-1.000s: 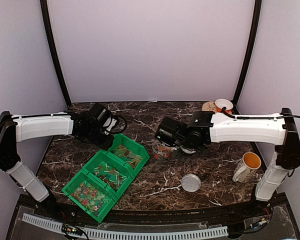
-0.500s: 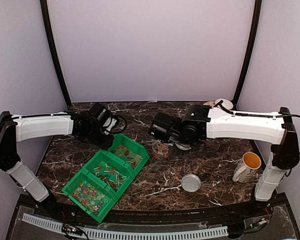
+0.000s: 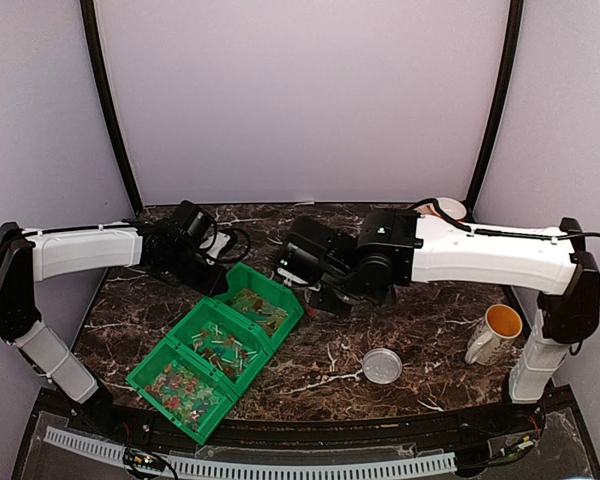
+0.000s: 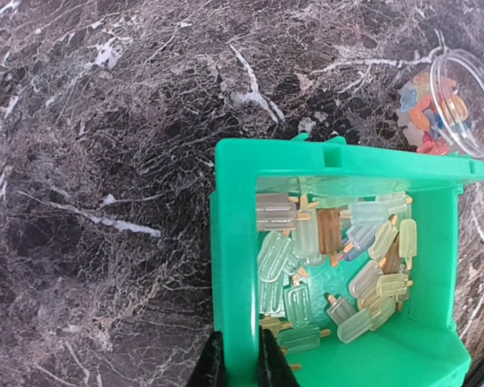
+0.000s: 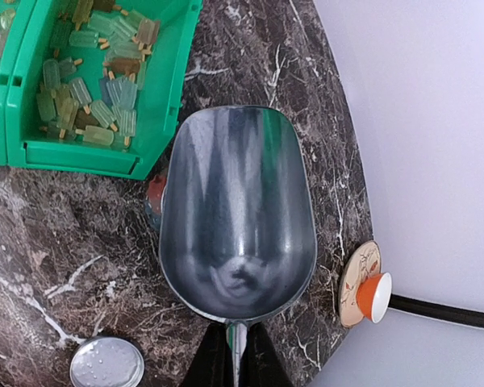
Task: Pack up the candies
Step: Adjust the fake candies in the storage box.
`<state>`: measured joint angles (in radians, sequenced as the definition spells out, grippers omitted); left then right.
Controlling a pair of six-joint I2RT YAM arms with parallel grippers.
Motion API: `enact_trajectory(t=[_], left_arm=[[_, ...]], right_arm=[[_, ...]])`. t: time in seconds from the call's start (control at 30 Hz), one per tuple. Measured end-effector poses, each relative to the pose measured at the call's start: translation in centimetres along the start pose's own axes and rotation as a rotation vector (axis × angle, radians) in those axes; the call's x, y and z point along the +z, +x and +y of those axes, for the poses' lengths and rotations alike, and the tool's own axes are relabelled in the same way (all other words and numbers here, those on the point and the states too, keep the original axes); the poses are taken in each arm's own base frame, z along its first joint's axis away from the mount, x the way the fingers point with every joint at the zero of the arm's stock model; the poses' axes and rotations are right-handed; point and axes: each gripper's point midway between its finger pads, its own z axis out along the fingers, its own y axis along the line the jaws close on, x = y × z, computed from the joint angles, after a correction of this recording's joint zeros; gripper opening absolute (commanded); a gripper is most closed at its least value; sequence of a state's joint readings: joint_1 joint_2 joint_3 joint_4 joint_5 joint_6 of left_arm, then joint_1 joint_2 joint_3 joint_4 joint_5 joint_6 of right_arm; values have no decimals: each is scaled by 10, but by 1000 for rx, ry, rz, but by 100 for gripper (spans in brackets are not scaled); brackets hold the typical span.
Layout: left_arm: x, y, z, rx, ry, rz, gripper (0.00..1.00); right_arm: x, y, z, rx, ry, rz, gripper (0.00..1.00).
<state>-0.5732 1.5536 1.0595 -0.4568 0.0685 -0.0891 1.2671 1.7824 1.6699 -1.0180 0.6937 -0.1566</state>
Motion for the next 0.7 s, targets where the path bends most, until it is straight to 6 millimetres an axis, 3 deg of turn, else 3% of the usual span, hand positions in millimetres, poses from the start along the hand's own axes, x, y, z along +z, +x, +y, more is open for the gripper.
enact_trajectory(t=[0.37,0.7], left_arm=[[1,-7,7,-220,218,-35,0],[25,5,23,-349,208,27,0]], right_arm=[[-28,-3,-41,226,110,-152,0],[-25,4,-42,279,128,-160,0]])
